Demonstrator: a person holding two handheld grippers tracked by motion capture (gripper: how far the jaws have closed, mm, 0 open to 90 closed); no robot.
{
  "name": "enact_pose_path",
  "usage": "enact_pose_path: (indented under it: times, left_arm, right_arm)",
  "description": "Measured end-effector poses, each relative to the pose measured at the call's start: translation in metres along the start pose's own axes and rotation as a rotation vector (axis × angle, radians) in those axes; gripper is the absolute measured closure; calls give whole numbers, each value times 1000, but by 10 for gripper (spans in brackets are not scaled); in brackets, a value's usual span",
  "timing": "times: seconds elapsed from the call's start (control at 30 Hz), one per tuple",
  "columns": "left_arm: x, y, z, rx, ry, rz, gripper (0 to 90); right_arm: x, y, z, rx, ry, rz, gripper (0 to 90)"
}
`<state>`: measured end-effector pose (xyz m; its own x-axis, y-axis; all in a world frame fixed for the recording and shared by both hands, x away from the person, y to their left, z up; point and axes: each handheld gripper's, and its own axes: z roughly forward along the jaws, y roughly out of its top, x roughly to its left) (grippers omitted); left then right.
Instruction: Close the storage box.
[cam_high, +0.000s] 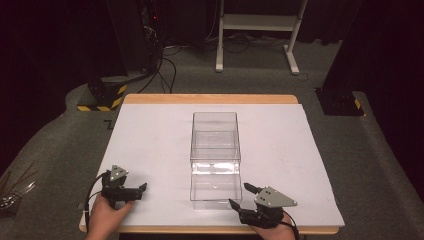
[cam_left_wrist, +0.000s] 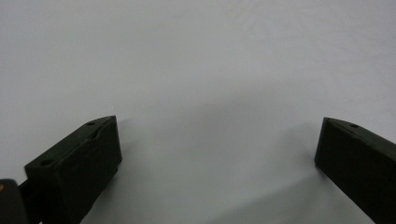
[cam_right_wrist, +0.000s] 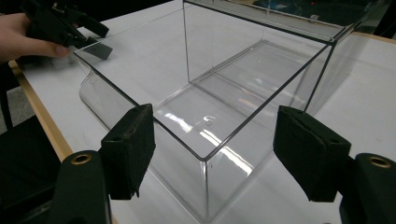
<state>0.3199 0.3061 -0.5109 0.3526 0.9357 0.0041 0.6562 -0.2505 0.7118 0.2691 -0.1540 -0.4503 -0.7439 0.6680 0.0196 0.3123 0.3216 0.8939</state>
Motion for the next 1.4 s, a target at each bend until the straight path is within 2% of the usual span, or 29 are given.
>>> enact_pose_path:
  times: [0.17,0.27,0.43,0.6,1.4]
  left_arm:
    - [0,0,0,0,0,0,6]
    - [0,0,0,0,0,0,6]
    - [0,0,0,1,-1,0,5]
    - [0,0,0,0,0,0,6]
    - [0,0,0,4,0,4,5]
  right_arm:
    - [-1,0,1,0,-1,5,309]
    - [-1,-4,1,19,17,-8,311]
    - [-2,-7,4,47,-2,-9,310]
    - [0,-6,9,54,2,-18,303]
    - [-2,1,22,22,-46,-15,325]
